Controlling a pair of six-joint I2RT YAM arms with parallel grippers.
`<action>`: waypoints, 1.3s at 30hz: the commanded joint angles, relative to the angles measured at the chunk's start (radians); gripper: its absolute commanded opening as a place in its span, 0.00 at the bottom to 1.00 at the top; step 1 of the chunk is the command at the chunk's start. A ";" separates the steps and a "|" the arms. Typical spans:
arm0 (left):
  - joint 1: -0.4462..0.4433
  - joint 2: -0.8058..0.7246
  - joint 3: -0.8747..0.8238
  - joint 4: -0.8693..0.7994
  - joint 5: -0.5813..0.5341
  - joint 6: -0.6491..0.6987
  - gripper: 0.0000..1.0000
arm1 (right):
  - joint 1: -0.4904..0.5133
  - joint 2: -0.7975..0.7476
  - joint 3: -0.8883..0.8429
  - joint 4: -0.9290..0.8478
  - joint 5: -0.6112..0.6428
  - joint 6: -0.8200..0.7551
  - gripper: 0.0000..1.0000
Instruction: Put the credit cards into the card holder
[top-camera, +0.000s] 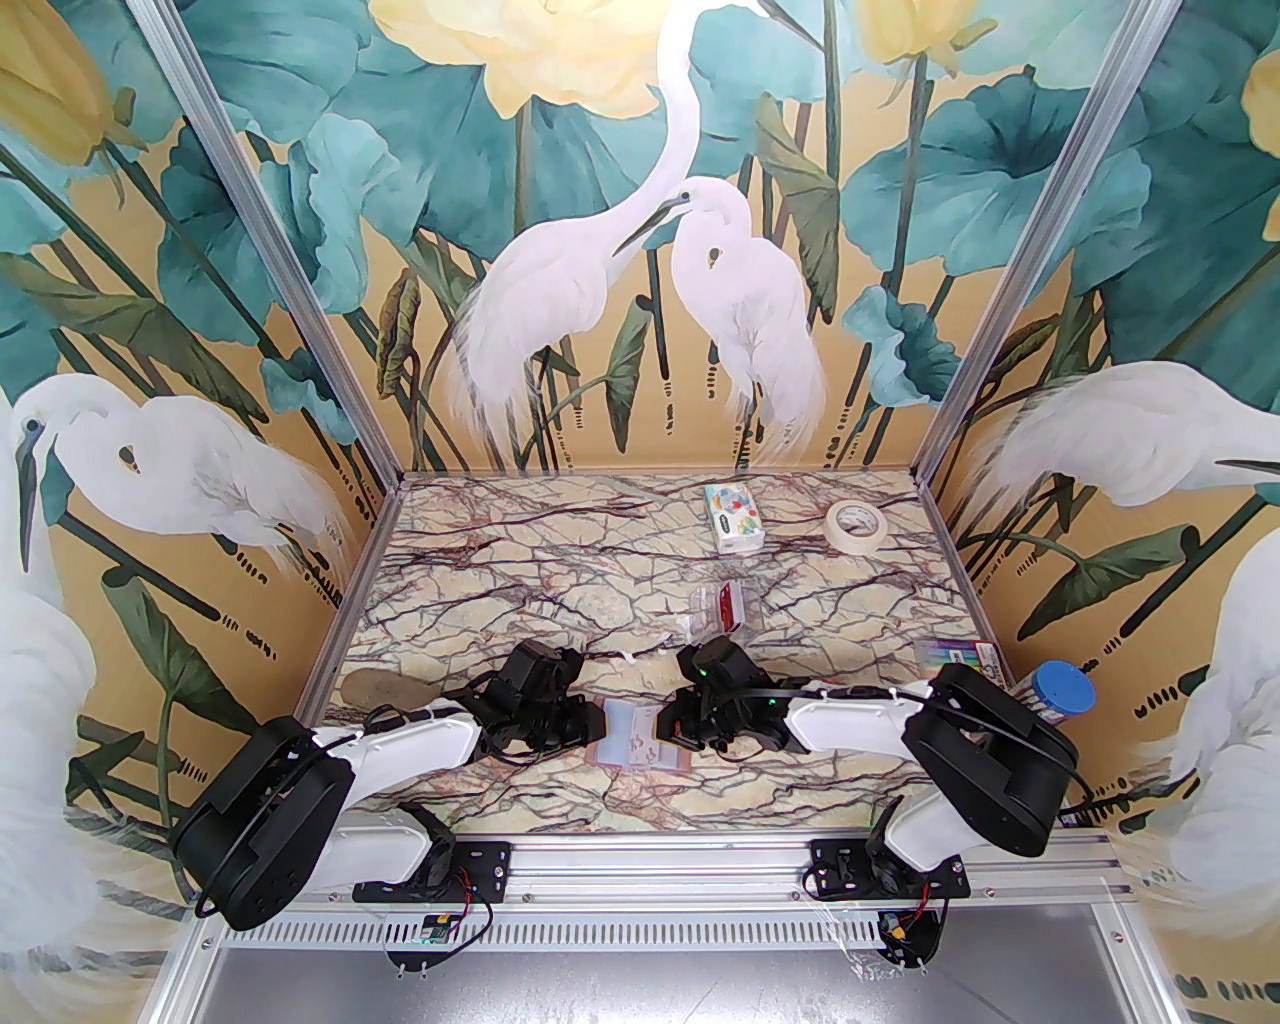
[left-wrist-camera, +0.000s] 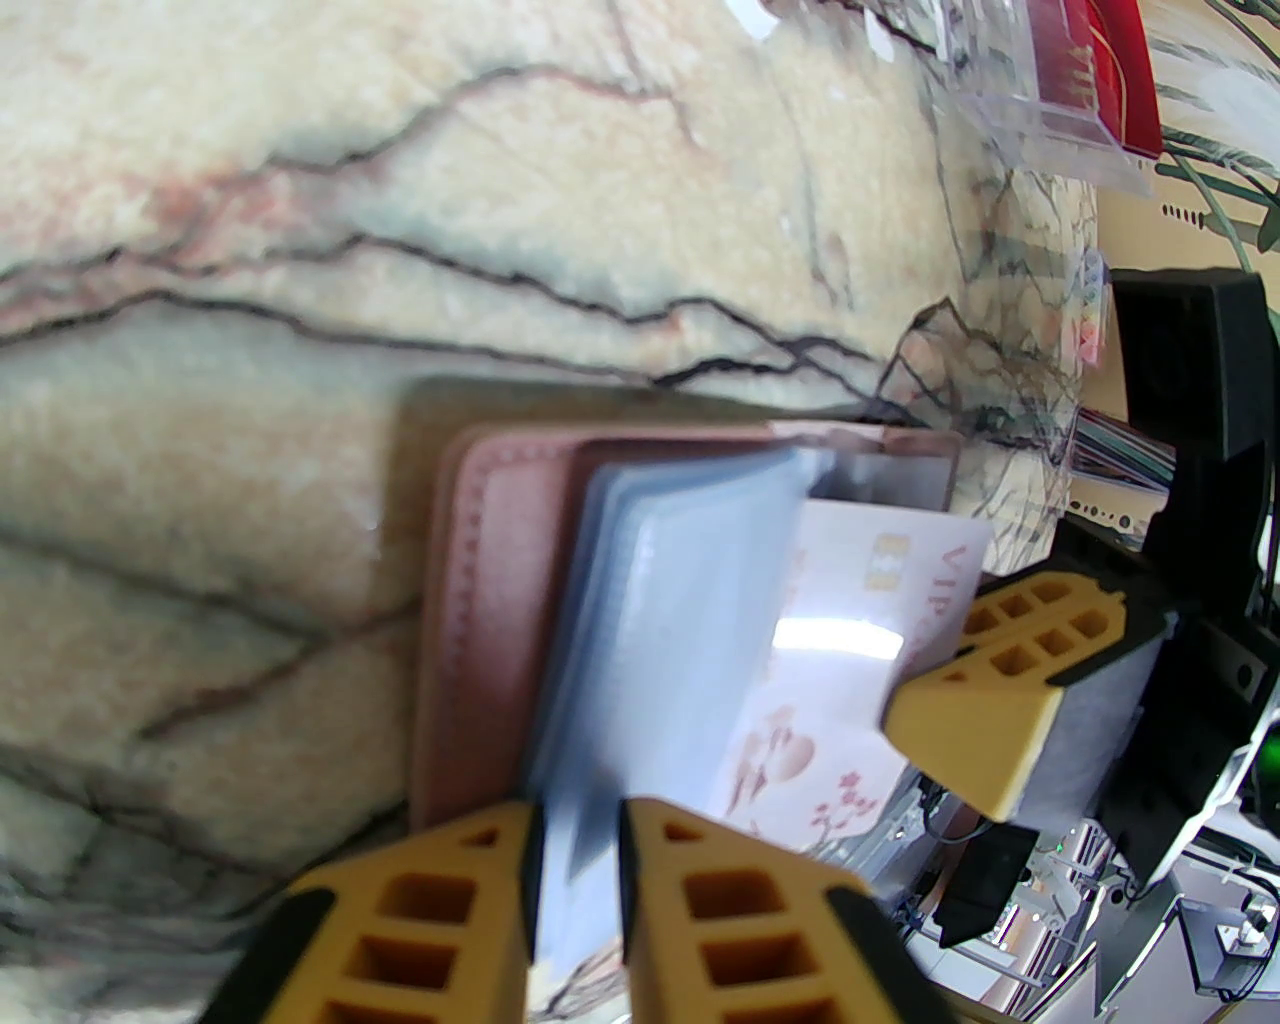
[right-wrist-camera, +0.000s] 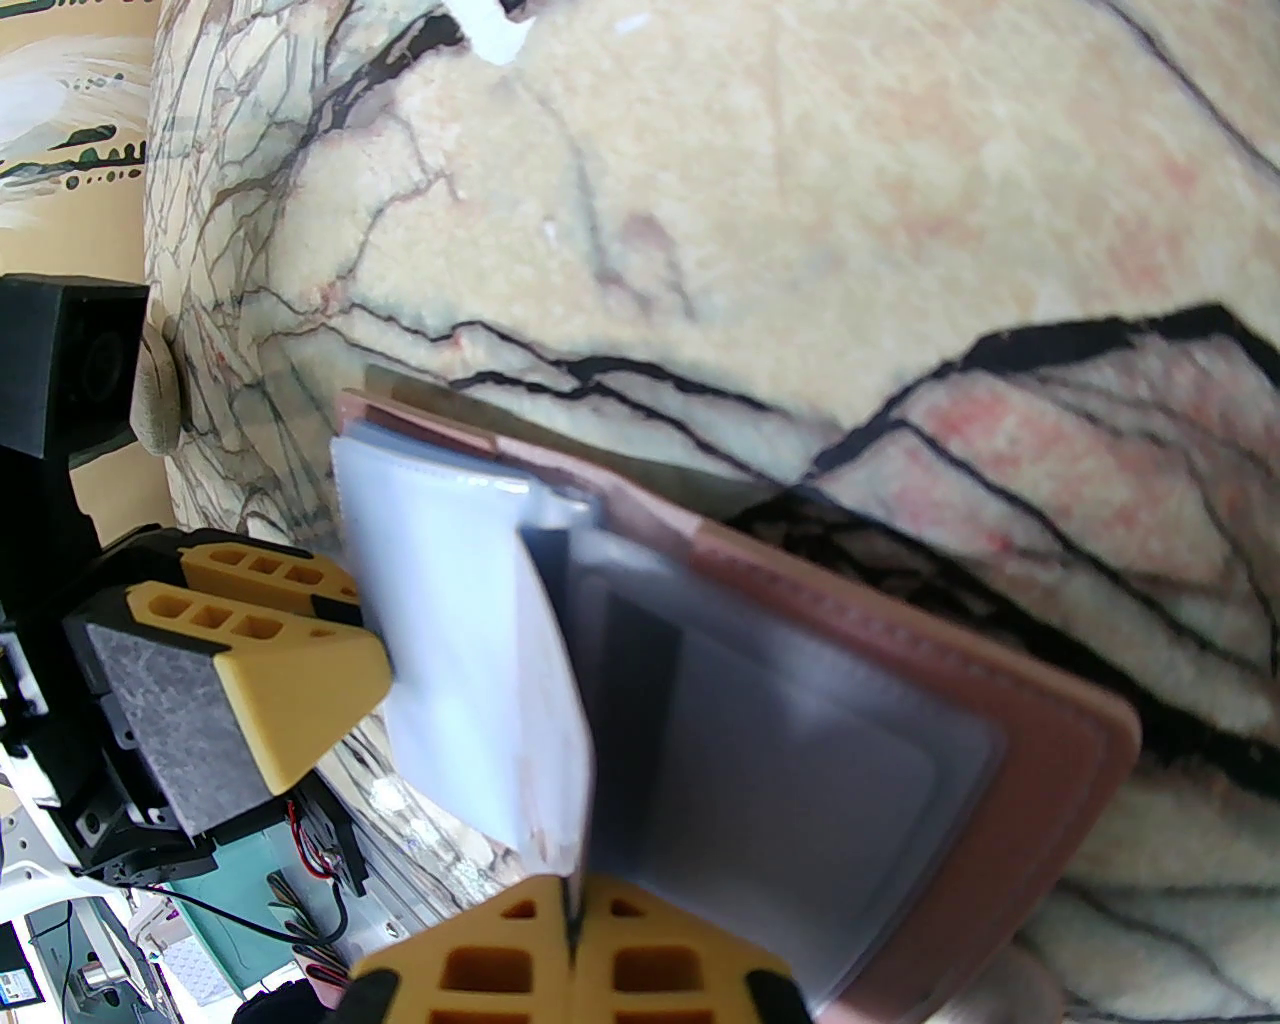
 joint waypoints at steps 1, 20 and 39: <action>0.004 0.030 -0.001 -0.009 -0.018 0.018 0.21 | 0.007 0.030 -0.022 -0.021 0.025 0.020 0.00; 0.004 0.024 -0.005 -0.020 -0.025 0.020 0.21 | 0.007 0.045 0.008 -0.058 0.021 -0.012 0.00; 0.004 0.022 -0.003 -0.038 -0.040 0.027 0.21 | 0.007 0.056 0.044 -0.136 0.038 -0.058 0.00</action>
